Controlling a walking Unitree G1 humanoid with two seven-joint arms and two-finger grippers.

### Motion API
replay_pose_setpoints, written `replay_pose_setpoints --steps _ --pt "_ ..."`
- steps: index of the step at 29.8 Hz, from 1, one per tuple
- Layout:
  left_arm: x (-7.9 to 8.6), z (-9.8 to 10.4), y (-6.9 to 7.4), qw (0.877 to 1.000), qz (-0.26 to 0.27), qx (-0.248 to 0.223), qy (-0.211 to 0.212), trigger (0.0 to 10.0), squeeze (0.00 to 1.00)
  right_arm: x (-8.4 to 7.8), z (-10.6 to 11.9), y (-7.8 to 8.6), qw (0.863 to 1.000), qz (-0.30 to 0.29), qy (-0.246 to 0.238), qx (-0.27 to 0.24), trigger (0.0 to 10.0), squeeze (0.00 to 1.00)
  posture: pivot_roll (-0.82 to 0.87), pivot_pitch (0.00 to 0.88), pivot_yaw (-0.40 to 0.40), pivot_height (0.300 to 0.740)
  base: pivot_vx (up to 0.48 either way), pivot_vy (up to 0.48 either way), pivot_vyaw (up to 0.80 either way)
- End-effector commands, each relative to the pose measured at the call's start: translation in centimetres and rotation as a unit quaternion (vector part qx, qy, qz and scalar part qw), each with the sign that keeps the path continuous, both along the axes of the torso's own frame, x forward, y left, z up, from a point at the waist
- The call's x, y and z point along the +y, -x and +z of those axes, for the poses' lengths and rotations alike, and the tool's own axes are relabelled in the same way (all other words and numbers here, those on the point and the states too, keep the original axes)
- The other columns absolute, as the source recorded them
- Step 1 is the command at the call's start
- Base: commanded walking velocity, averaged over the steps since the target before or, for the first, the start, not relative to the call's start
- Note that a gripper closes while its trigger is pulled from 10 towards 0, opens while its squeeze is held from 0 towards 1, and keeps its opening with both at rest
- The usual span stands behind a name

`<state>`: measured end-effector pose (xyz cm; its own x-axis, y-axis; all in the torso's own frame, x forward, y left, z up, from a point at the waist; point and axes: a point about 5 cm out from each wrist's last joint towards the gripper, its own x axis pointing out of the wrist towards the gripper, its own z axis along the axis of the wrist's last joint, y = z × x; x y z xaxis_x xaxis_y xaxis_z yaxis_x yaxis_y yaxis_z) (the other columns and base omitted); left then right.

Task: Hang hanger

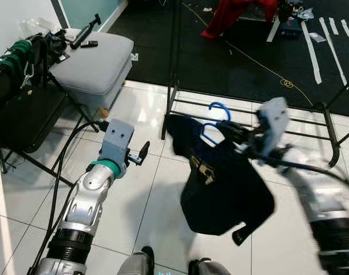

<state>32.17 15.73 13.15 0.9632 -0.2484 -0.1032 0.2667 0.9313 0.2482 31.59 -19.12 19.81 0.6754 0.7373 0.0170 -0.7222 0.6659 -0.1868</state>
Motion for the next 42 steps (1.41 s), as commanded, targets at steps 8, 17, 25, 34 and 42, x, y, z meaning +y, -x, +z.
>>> replay_pose_setpoints --steps 8,17,25,34,42 --pt "1.2 0.5 0.5 1.0 -0.028 -0.011 -0.002 10.0 0.0 -2.6 4.2 2.1 0.995 0.078 -0.062 -0.031 10.0 0.0 -0.02 0.11 0.086 0.74 0.0 0.0 0.0" --pt "-0.3 0.5 1.3 0.989 -0.143 -0.019 0.013 10.0 1.0 -2.4 5.9 3.2 0.983 0.147 -0.101 -0.036 10.0 0.0 -0.02 0.097 0.108 0.74 0.0 0.0 0.0" --pt "-0.3 1.6 -0.5 0.989 -0.13 -0.076 0.006 10.0 1.0 -1.5 6.5 4.4 0.974 0.203 -0.099 -0.029 10.0 0.0 -0.02 0.09 0.117 0.74 0.0 0.0 0.0" --pt "0.5 3.6 -1.0 0.984 -0.135 -0.101 0.056 10.0 1.0 -1.6 6.2 4.5 0.977 0.191 -0.091 -0.025 10.0 0.0 -0.02 0.085 0.13 0.74 0.0 0.0 0.0" --pt "-1.0 3.3 0.1 0.973 -0.202 -0.067 0.093 10.0 1.0 -1.7 6.0 4.0 0.982 0.164 -0.085 -0.031 10.0 0.0 -0.02 0.088 0.132 0.74 0.0 0.0 0.0"
